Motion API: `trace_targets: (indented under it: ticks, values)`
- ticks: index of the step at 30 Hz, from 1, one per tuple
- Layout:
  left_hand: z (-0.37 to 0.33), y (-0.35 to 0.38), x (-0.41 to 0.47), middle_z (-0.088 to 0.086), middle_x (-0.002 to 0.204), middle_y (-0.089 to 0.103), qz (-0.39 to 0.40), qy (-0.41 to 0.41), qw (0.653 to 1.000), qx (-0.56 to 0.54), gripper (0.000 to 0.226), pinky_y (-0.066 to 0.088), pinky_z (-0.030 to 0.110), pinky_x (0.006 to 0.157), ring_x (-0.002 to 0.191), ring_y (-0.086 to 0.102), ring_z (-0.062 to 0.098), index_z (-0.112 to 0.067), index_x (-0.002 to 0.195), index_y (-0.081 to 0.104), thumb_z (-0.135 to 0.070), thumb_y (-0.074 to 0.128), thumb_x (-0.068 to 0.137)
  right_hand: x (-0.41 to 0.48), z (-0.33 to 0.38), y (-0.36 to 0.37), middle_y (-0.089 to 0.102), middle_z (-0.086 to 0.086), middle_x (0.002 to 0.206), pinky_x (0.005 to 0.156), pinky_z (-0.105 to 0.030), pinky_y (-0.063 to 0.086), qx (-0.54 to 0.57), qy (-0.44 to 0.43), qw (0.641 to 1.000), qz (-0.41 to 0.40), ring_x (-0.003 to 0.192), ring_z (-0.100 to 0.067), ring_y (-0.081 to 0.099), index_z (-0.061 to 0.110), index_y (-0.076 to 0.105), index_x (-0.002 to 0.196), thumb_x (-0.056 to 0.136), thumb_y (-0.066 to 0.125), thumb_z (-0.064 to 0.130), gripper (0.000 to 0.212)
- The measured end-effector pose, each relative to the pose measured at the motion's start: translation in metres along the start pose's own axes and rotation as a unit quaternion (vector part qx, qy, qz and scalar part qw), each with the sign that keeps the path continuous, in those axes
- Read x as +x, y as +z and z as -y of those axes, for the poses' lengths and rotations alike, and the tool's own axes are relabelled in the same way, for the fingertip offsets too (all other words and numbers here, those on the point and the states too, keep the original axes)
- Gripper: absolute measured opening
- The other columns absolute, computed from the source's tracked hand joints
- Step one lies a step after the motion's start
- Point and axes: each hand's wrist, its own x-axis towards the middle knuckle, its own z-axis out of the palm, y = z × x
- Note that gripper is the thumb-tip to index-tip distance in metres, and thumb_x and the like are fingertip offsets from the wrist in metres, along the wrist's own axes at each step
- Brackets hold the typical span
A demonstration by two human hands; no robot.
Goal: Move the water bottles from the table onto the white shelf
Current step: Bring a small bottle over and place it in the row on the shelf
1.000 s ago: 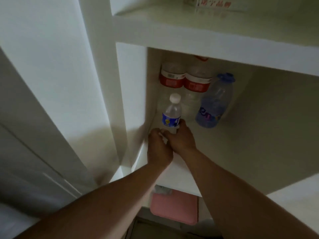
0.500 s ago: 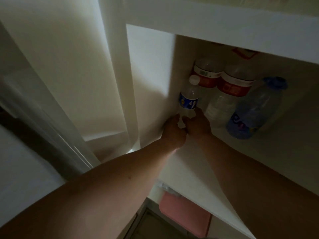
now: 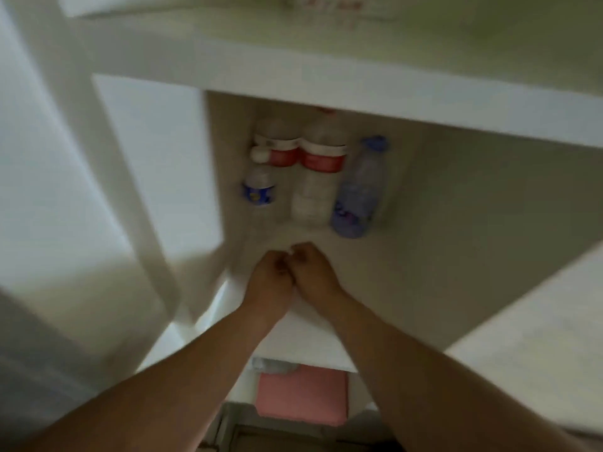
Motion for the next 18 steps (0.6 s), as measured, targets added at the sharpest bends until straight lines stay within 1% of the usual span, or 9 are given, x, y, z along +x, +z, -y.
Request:
trace_targets:
  ticks: [2,3,5,7,9,11,13,14,18]
  values:
    - [0.001,0.009,-0.027,-0.008,0.098,0.066,0.044,0.028,0.998,0.035,0.027,0.044,0.003,0.067,0.09,0.066,0.011,-0.011,0.116,0.066,0.004,0.05,0.1,-0.033,-0.019,-0.017,0.075,-0.003,0.12,0.098,-0.036,0.055,-0.005,0.009,1.0,-0.023,0.111,-0.025,0.07,0.019,0.074,0.118,0.101,0.059,0.024,0.024]
    - [-0.002,0.015,-0.037,-0.009,0.098,0.067,0.072,0.043,0.996,0.039,0.026,0.046,0.009,0.068,0.089,0.066,0.006,-0.017,0.113,0.065,0.002,0.054,0.098,-0.051,-0.027,-0.029,0.075,0.0,0.117,0.095,-0.034,0.057,0.002,0.017,0.999,-0.033,0.106,-0.021,0.07,0.022,0.074,0.118,0.102,0.058,0.026,0.023]
    - [-0.01,0.027,-0.055,-0.004,0.094,0.069,0.124,0.067,0.988,0.055,0.022,0.047,0.023,0.068,0.084,0.066,0.009,-0.022,0.103,0.064,-0.002,0.062,0.096,-0.089,-0.036,-0.058,0.074,0.005,0.117,0.09,-0.028,0.055,0.011,0.025,0.998,-0.065,0.104,-0.015,0.069,0.027,0.071,0.125,0.102,0.06,0.027,0.026]
    - [-0.028,0.041,-0.077,0.001,0.082,0.068,0.178,0.086,0.977,0.076,0.012,0.044,0.031,0.063,0.075,0.064,0.017,-0.019,0.091,0.063,-0.009,0.067,0.097,-0.132,-0.045,-0.088,0.074,0.004,0.124,0.093,-0.026,0.054,0.011,0.02,0.992,-0.121,0.11,-0.015,0.069,0.026,0.069,0.134,0.103,0.062,0.026,0.032]
    - [-0.049,0.061,-0.098,0.004,0.068,0.066,0.229,0.114,0.964,0.069,0.018,0.042,0.031,0.059,0.063,0.059,0.014,-0.016,0.079,0.063,-0.013,0.074,0.093,-0.174,-0.055,-0.118,0.074,-0.001,0.129,0.1,-0.032,0.054,0.011,0.02,0.985,-0.172,0.118,-0.018,0.068,0.022,0.07,0.134,0.105,0.058,0.026,0.031]
    - [-0.071,0.088,-0.121,0.0,0.064,0.066,0.282,0.135,0.948,0.058,0.026,0.041,0.032,0.059,0.055,0.051,0.011,-0.019,0.071,0.061,-0.019,0.082,0.085,-0.212,-0.068,-0.142,0.075,-0.005,0.122,0.099,-0.04,0.056,0.031,0.046,0.979,-0.195,0.113,-0.021,0.069,0.021,0.071,0.124,0.107,0.051,0.026,0.027]
    - [-0.081,0.12,-0.148,-0.002,0.063,0.066,0.343,0.138,0.928,0.04,0.022,0.043,0.039,0.062,0.059,0.053,0.018,-0.02,0.073,0.064,-0.022,0.082,0.086,-0.249,-0.083,-0.165,0.076,-0.003,0.113,0.095,-0.044,0.058,0.058,0.087,0.968,-0.227,0.105,-0.021,0.07,0.024,0.07,0.117,0.106,0.048,0.029,0.025]
    - [-0.083,0.138,-0.162,-0.001,0.064,0.068,0.369,0.143,0.918,0.035,0.02,0.045,0.04,0.063,0.062,0.057,0.021,-0.019,0.075,0.066,-0.02,0.081,0.089,-0.267,-0.092,-0.177,0.077,-0.002,0.111,0.094,-0.043,0.059,0.061,0.103,0.961,-0.249,0.103,-0.02,0.071,0.026,0.07,0.116,0.106,0.049,0.03,0.024]
    - [-0.096,0.209,-0.222,0.001,0.072,0.074,0.469,0.18,0.864,0.019,0.015,0.051,0.04,0.065,0.068,0.066,0.02,-0.016,0.083,0.07,-0.023,0.077,0.094,-0.34,-0.134,-0.222,0.077,0.005,0.103,0.086,-0.03,0.056,0.072,0.164,0.917,-0.356,0.094,-0.011,0.07,0.026,0.073,0.112,0.106,0.055,0.032,0.02]
